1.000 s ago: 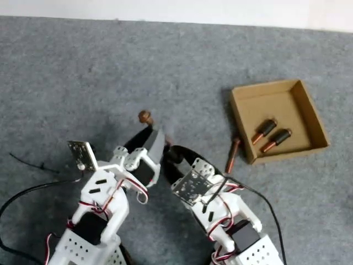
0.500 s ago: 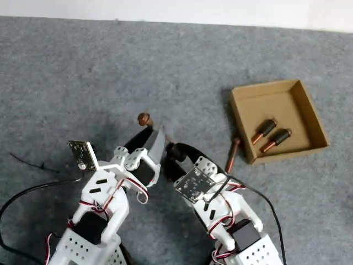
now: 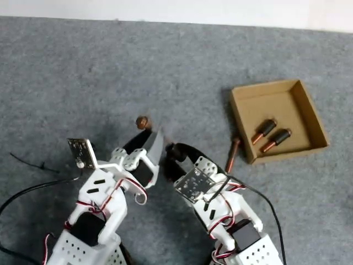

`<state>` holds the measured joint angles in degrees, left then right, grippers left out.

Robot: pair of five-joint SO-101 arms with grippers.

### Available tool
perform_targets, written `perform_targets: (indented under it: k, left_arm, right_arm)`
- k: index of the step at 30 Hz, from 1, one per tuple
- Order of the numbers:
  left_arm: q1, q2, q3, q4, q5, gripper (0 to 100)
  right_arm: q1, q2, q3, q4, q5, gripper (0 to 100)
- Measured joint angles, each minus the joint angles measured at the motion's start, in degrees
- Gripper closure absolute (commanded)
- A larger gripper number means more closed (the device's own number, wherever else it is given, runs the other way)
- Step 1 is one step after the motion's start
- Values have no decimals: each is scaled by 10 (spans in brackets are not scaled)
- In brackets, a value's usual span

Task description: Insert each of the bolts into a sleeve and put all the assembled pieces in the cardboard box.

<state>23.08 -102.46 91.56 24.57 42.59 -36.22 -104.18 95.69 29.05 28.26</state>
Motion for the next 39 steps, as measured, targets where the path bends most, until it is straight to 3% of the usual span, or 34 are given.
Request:
perform_targets:
  k: [18,27,39]
  left_arm:
    - [0,0,-50,29,2,994]
    - [55,-7,-53,91,4,994]
    - [55,-8,-53,94,4,994]
  right_arm:
    - [4,0,0,0,-1,994]
    - [27,1,0,0,0,994]
    - [24,1,0,0,0,994]
